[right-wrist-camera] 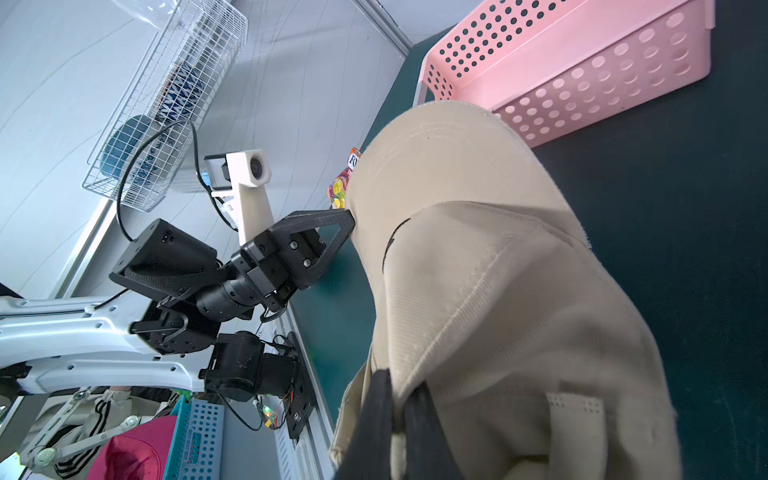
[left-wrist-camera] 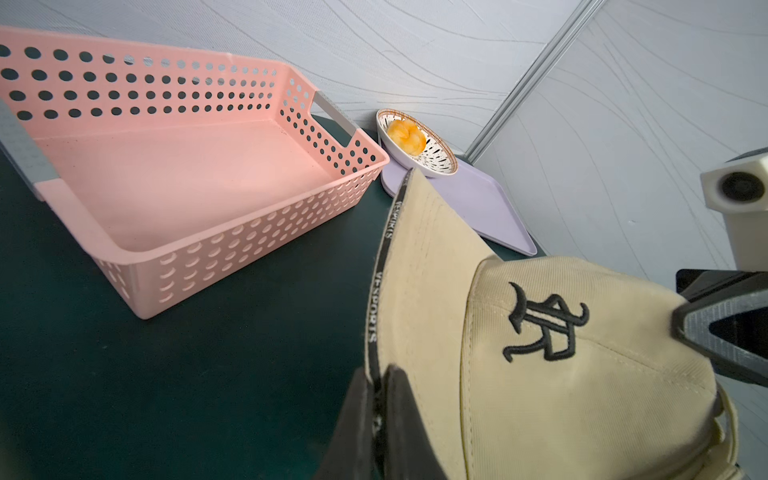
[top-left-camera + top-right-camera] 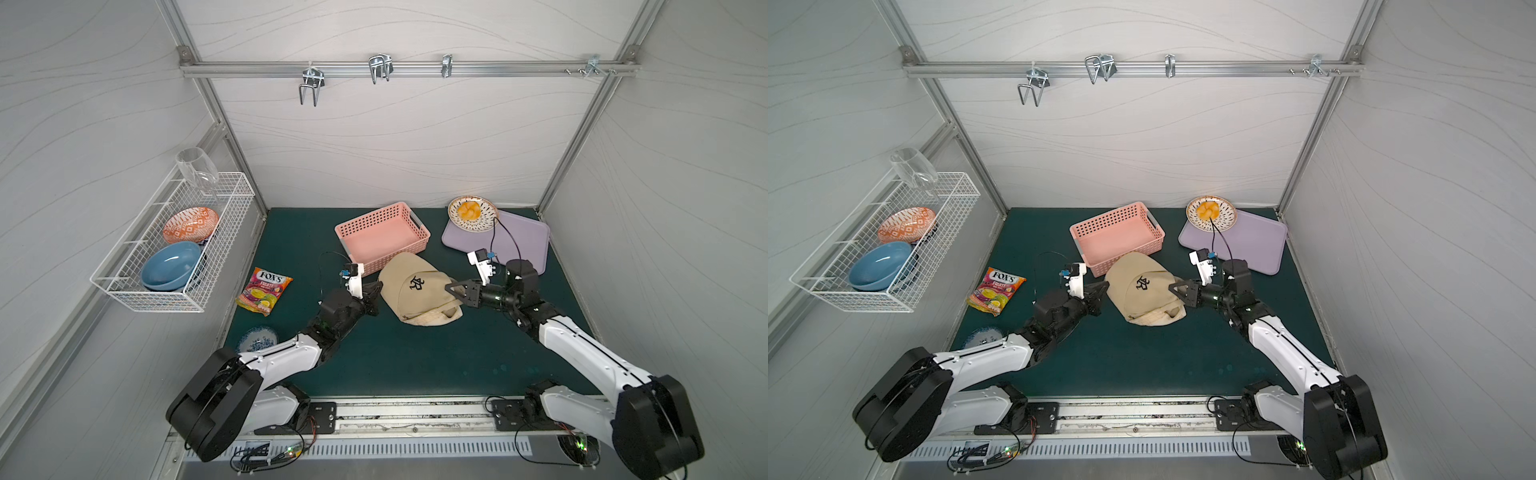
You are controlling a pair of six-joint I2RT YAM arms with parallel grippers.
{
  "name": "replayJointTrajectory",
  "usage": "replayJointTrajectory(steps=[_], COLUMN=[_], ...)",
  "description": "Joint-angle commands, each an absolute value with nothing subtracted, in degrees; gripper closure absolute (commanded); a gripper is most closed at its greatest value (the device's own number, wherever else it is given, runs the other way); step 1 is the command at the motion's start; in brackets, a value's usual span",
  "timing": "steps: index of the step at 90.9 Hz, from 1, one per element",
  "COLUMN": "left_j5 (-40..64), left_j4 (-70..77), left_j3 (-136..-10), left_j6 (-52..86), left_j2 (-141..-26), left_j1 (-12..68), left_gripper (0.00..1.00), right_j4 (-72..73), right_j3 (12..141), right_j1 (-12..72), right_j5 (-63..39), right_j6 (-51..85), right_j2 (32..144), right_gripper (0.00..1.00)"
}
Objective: Turn the baseball cap inside out
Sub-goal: Turn over the baseball cap.
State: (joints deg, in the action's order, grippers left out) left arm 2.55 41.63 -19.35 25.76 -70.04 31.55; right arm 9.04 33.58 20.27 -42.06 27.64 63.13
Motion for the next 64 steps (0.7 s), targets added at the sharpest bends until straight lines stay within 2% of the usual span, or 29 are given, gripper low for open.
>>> replayJointTrajectory(steps=[1, 7, 10, 15, 22, 31, 43, 64], left_j5=[3.5, 5.6, 6.9, 8.4, 8.8, 8.2, 8.9, 7.0], left_j4=[41.0, 39.6, 39.0, 37.9, 36.4, 35.3, 34.5, 32.0], left_j3=[-17.3, -18.4, -18.9, -19.9, -21.2, -21.9, -22.6, -23.1], left_j6=[25.6, 25.2, 25.1, 25.8, 27.2, 28.2, 27.6, 26.9], left_j2=[-69.0, -68.6, -68.6, -68.8, -68.8, -68.6, -68.3, -67.6], left_j1=[28.4, 28.3, 28.4, 28.4, 28.4, 28.4, 28.3, 28.4], left_gripper=[1.0, 1.0, 1.0, 1.0, 1.0, 1.0, 1.0, 1.0], right_j4=[10.1, 5.7, 3.5, 1.1, -2.0, -6.4, -9.6, -15.4], right_j3=[35.1, 36.6, 37.1, 37.9, 39.0, 40.5, 42.8, 46.3], right_j1=[19.9, 20.9, 21.5, 22.8, 24.8, 28.9, 32.4, 36.7], right_j5=[-44.9, -41.5, -38.9, -35.2, -30.2, -23.9, -21.8, -9.6], right_j6=[26.7, 24.2, 22.6, 21.0, 18.6, 14.8, 12.1, 9.9], right_j2=[64.3, 65.9, 66.7, 67.6, 68.4, 68.8, 70.8, 75.3], right_gripper=[0.98, 0.85, 0.71, 0.64, 0.47, 0.39, 0.35, 0.3])
